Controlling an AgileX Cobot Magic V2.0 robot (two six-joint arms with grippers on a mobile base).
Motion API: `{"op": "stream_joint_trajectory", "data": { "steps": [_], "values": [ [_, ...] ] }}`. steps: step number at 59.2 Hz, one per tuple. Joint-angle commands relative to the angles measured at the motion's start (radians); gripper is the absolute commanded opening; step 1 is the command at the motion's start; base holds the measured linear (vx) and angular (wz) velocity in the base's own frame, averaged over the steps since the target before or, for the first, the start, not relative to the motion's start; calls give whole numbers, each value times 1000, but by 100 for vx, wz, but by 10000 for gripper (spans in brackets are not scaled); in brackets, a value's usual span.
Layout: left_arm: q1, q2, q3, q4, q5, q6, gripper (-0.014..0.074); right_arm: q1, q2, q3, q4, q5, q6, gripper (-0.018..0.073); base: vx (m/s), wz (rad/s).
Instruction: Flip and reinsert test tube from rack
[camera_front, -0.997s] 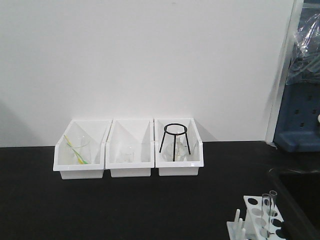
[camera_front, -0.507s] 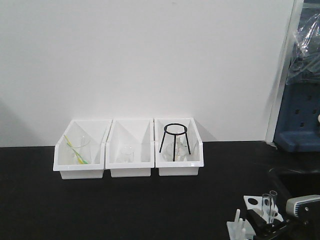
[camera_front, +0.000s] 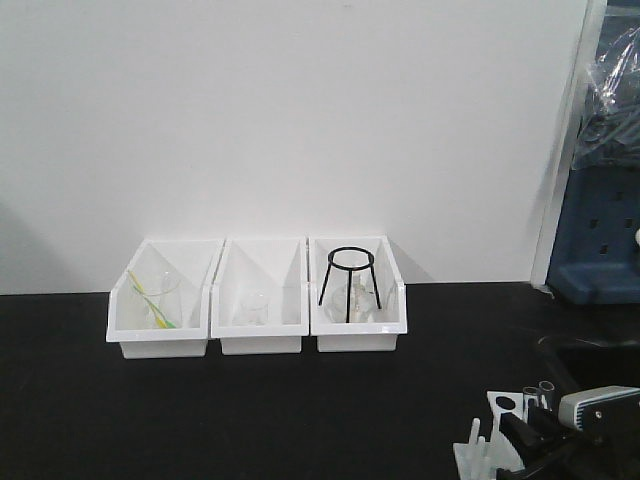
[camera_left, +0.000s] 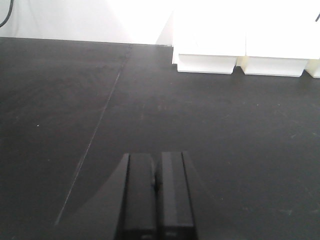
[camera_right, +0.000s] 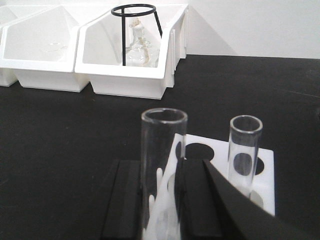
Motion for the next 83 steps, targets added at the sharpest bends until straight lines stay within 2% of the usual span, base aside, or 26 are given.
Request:
{"op": "stream_joint_trajectory", "data": {
  "steps": [1,9,18,28,35,41,44,45,48,49,54,57,60,64,69,71,75,78,83],
  "values": [
    [-5,-12,1,-4,-88,0,-6,-3,-46,-25,-10,-84,-7,-15,0,0],
    [-5,-12,1,-4,-88,0,-6,-3,-120,-25,-13,-45,-7,-13,0,0],
    [-5,-12,1,-4,-88,0,-6,-3,-313,-46,-14,41,21,-12,0,0],
    [-5,-12,1,-4,-88,0,-6,-3,-534,-156,-14,278,107,-12,0,0],
    [-5,-12,1,-4,-88,0,-6,-3,-639,-239,-14,477,106,-12,0,0],
    [-5,-12,1,-4,-88,0,-6,-3,-676,-254,-45,562,72,-12,0,0],
    [-5,-12,1,-4,-88,0,-6,-4,-685,-254,-117,584,16,-11,0,0],
    [-5,-12,1,-4,-88,0,-6,-4,-689,-254,-190,596,-42,-11,0,0],
    [-5,-12,1,-4,-88,0,-6,-4,-696,-253,-333,625,-145,-10,0,0],
    [-5,-12,1,-4,-88,0,-6,-4,-698,-253,-439,638,-216,-9,0,0],
    [-5,-12,1,-4,-88,0,-6,-3,-701,-252,-741,681,-383,-8,0,0],
    [-5,-12,1,-4,-88,0,-6,-3,-701,-252,-879,688,-429,-8,0,0],
    [-5,-12,1,-4,-88,0,-6,-3,-701,-252,-982,684,-432,-8,0,0],
    [-5,-12,1,-4,-88,0,-6,-3,-701,-252,-1043,663,-397,-8,0,0],
    [-5,-12,1,-4,-88,0,-6,-3,-701,-252,-1014,635,-284,-8,0,0],
    [-5,-12,1,-4,-88,0,-6,-3,-701,-254,-960,631,-198,-8,0,0],
    [-5,-12,1,-4,-88,0,-6,-4,-701,-254,-781,635,12,-8,0,0],
    [-5,-12,1,-4,-88,0,-6,-7,-701,-253,-592,652,209,-8,0,0],
    [-5,-12,1,-4,-88,0,-6,-7,-693,-239,-426,655,367,-8,0,0]
  ]
}}
